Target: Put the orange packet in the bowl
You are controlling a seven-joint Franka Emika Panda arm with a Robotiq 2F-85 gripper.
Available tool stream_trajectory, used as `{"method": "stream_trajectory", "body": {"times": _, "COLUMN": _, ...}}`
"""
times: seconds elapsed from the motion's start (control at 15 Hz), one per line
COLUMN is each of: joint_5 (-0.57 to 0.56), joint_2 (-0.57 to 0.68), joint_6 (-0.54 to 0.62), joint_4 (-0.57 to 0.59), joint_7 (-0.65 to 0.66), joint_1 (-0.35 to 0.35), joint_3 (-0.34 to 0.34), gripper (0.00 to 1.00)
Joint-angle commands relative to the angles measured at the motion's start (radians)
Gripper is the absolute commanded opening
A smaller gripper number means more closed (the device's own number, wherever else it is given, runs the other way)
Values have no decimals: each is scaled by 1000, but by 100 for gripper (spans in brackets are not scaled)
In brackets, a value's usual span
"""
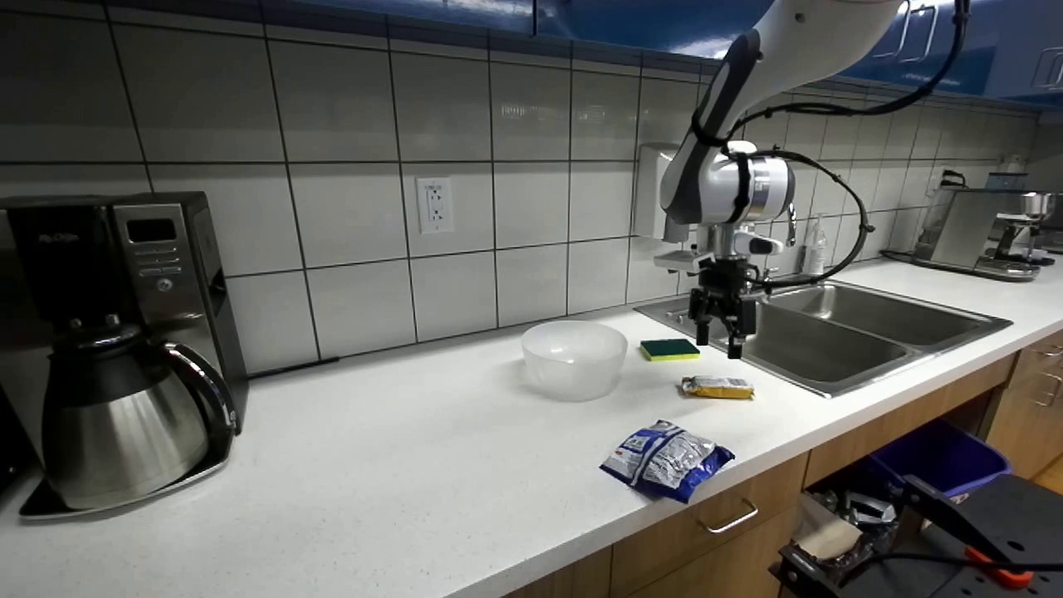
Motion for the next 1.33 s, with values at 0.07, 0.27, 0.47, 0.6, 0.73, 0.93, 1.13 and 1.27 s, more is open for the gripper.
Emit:
{"method": "stream_trajectory", "body": {"times": 0.07, "joint_5": 31, "joint_2": 66, "joint_6": 5, "joint_4": 40, "joint_7": 20, "joint_1": -24, "joint_3": 0, "gripper": 100}}
{"method": "stream_trajectory", "body": {"times": 0.27, "joint_5": 39, "joint_2": 102, "joint_6": 7, "joint_4": 67, "joint_7": 27, "joint_1": -31, "joint_3": -6, "gripper": 100}}
{"method": "stream_trajectory", "body": {"times": 0.47, "joint_5": 39, "joint_2": 130, "joint_6": 15, "joint_4": 86, "joint_7": 41, "joint_1": -34, "joint_3": -18, "gripper": 100}}
{"method": "stream_trajectory", "body": {"times": 0.6, "joint_5": 32, "joint_2": 148, "joint_6": 22, "joint_4": 103, "joint_7": 43, "joint_1": -36, "joint_3": -24, "gripper": 100}}
{"method": "stream_trajectory", "body": {"times": 0.73, "joint_5": 30, "joint_2": 162, "joint_6": 25, "joint_4": 119, "joint_7": 43, "joint_1": -36, "joint_3": -28, "gripper": 100}}
{"method": "stream_trajectory", "body": {"times": 0.93, "joint_5": 31, "joint_2": 183, "joint_6": 32, "joint_4": 137, "joint_7": 44, "joint_1": -34, "joint_3": -26, "gripper": 100}}
{"method": "stream_trajectory", "body": {"times": 1.13, "joint_5": 32, "joint_2": 199, "joint_6": 37, "joint_4": 152, "joint_7": 43, "joint_1": -33, "joint_3": -25, "gripper": 100}}
{"method": "stream_trajectory", "body": {"times": 1.27, "joint_5": 31, "joint_2": 212, "joint_6": 41, "joint_4": 163, "joint_7": 44, "joint_1": -31, "joint_3": -25, "gripper": 100}}
